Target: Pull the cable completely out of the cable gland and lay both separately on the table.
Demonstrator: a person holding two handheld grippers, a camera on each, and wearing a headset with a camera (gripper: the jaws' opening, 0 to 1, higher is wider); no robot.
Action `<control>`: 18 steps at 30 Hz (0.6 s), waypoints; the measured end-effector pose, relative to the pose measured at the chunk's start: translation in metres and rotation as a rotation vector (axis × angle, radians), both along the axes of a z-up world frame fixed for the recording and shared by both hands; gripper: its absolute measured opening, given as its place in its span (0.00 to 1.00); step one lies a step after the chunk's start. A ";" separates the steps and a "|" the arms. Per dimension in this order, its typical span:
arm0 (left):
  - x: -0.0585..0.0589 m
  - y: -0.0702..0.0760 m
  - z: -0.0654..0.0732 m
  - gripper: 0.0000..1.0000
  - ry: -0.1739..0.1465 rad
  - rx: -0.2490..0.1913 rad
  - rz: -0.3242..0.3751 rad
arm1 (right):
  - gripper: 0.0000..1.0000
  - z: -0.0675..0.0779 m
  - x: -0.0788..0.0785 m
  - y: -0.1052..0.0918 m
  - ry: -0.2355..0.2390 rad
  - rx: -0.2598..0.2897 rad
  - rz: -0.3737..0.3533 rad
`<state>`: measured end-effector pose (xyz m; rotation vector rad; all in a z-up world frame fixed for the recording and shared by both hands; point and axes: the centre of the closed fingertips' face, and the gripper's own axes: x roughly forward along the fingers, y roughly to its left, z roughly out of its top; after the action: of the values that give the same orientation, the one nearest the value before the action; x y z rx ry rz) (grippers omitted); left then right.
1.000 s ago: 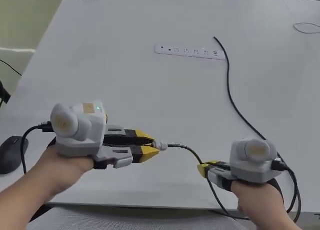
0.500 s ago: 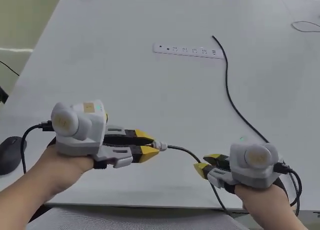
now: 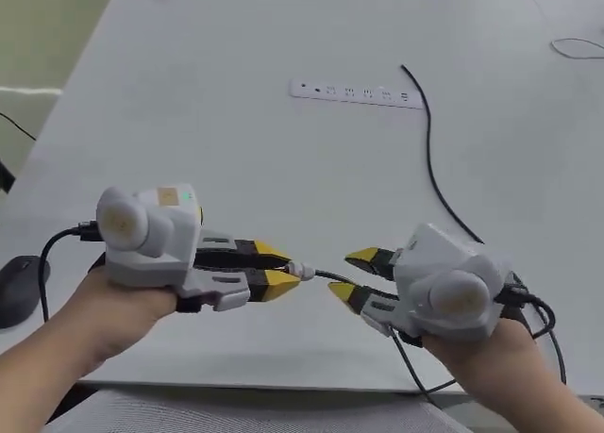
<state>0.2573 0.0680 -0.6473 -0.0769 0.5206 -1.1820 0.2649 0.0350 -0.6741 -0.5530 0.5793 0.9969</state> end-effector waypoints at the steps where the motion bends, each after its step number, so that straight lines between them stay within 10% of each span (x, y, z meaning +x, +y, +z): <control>1: 0.000 0.000 0.000 0.15 0.001 -0.001 -0.001 | 0.15 -0.001 0.000 0.004 -0.009 0.004 0.012; 18: -0.001 0.002 -0.004 0.15 0.012 0.006 -0.011 | 0.03 -0.003 -0.004 0.023 -0.043 -0.046 0.105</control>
<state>0.2564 0.0702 -0.6514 -0.0759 0.5353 -1.1913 0.2610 0.0575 -0.6769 -0.6496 0.5403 1.0699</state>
